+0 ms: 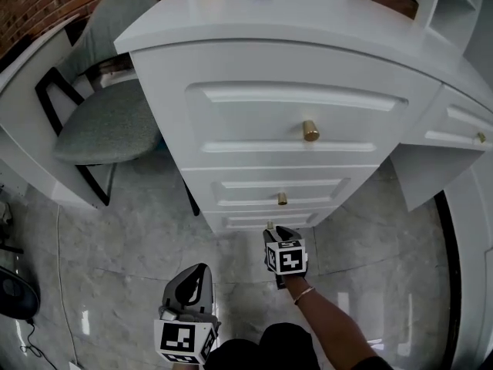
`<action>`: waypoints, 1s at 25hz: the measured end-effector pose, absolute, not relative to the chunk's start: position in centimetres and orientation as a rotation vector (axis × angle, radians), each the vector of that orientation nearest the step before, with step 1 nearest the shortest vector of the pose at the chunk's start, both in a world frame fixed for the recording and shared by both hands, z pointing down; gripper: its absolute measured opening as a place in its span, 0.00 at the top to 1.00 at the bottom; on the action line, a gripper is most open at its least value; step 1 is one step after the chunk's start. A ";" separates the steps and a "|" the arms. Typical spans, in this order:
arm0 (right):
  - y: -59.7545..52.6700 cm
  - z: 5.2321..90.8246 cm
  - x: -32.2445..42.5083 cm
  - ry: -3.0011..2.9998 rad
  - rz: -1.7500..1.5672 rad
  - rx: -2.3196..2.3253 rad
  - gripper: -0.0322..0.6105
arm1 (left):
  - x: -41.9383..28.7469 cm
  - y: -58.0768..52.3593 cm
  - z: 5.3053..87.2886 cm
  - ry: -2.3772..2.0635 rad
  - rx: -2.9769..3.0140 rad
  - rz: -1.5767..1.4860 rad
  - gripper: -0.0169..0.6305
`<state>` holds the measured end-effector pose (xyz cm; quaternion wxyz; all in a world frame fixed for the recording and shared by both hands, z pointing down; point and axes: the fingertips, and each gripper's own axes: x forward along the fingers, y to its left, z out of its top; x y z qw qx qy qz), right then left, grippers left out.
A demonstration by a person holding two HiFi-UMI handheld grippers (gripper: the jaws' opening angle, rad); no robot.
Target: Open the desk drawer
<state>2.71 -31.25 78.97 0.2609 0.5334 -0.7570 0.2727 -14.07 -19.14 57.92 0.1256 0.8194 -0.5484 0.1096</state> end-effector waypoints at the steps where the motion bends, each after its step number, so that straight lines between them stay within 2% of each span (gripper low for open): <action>1: -31.5 79.2 2.7 -2.046 0.738 1.451 0.74 | -14.2 -19.1 58.1 -1.604 2.389 0.318 0.96; 4: -32.2 79.7 2.6 -2.032 0.714 1.455 0.75 | -14.8 -18.8 58.6 -1.623 2.386 0.314 0.96; 8: -32.7 79.8 2.3 -2.012 0.672 1.444 0.82 | -15.4 -18.6 59.0 -1.651 2.387 0.300 0.96; 25: -29.2 79.7 2.2 -2.038 0.766 1.447 0.83 | -12.6 -18.5 58.9 -1.614 2.446 0.244 0.96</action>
